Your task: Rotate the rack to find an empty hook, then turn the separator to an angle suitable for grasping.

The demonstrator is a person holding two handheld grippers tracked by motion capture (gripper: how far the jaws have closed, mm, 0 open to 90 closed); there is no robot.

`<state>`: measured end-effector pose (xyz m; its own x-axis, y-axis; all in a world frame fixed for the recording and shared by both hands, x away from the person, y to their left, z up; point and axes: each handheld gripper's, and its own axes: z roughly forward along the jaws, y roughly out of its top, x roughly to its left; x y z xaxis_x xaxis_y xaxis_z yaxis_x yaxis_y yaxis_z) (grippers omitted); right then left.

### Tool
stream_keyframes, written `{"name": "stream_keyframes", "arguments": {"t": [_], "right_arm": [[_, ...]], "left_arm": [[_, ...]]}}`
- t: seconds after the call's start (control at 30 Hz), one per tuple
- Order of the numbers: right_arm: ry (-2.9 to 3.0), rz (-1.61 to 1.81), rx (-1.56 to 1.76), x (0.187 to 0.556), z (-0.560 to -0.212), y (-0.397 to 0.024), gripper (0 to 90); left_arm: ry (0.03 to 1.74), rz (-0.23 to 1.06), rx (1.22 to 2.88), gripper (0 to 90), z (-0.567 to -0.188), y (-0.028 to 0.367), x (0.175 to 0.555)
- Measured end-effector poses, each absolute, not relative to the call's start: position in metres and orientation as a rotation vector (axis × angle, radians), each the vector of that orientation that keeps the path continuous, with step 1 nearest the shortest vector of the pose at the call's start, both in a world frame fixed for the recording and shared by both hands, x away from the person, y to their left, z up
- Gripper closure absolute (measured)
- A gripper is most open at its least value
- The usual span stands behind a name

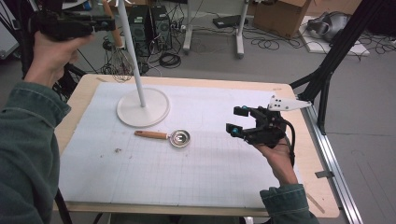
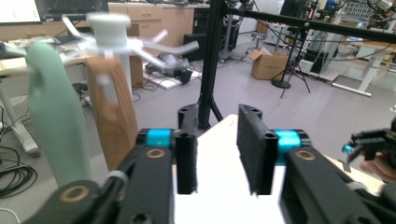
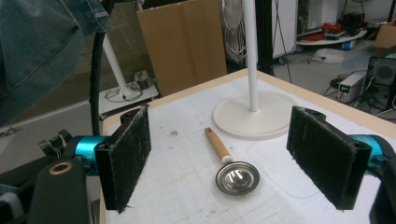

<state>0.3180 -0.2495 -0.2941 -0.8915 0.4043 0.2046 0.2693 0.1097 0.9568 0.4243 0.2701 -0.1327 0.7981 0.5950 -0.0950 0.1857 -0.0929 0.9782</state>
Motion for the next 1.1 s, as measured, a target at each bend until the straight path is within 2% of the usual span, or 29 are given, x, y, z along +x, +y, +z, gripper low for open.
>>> {"name": "stream_keyframes", "arguments": {"t": [0.4,1.1], "right_arm": [[2.33,1.852,0.684,0.331,-0.303,-0.233,20.8],[2.424,1.677,0.653,0.342,-0.31,-0.192,22.7]], "left_arm": [[0.622,0.38,1.701,44.0,-0.178,0.285,0.386],[0.651,0.38,1.732,33.7,-0.271,0.296,0.326]]}}
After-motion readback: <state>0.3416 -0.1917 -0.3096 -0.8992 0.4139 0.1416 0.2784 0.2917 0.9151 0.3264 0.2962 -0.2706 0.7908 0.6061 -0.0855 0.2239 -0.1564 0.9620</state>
